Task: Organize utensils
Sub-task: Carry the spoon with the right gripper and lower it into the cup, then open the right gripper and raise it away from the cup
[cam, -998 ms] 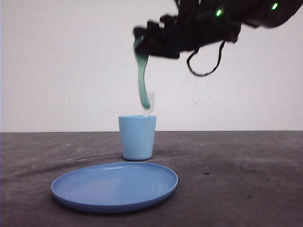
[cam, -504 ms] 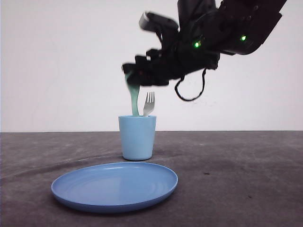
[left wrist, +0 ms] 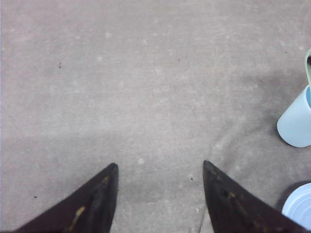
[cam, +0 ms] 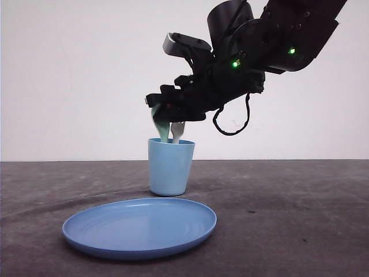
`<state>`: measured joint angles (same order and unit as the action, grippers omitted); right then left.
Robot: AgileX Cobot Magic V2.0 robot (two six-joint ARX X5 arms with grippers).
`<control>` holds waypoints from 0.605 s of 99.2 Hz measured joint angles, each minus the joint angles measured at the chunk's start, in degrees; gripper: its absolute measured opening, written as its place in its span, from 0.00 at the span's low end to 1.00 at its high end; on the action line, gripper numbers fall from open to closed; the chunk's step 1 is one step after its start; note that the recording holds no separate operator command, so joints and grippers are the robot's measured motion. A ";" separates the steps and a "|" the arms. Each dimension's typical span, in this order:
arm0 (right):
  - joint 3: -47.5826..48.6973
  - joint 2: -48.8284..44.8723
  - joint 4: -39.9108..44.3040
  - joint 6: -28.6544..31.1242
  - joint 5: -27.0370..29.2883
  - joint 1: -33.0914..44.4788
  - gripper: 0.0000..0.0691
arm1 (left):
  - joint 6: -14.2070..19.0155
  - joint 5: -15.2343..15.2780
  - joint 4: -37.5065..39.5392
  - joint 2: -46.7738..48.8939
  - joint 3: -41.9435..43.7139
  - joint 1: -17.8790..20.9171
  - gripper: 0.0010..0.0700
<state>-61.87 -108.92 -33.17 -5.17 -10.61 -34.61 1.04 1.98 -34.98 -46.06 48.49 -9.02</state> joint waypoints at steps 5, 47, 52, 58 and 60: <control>0.00 0.00 0.44 0.00 0.15 0.00 0.28 | 0.00 0.00 0.00 0.00 0.00 0.00 0.47; -0.04 1.31 0.59 0.31 0.11 -0.61 0.40 | 0.00 0.02 -0.02 0.00 0.00 0.00 0.47; -0.04 2.86 1.77 0.94 0.09 -0.61 0.40 | 0.00 0.00 0.00 0.00 0.00 0.00 0.47; -0.04 5.31 3.45 1.64 0.09 -0.59 0.40 | 0.00 0.02 -0.02 0.00 0.00 0.00 0.47; -0.04 6.21 4.02 1.81 0.09 -0.59 0.40 | 0.00 0.00 -0.02 0.00 0.00 0.00 0.47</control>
<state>-61.91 -102.72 -29.15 -3.36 -10.52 -35.20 1.04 1.98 -35.00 -46.06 48.49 -9.02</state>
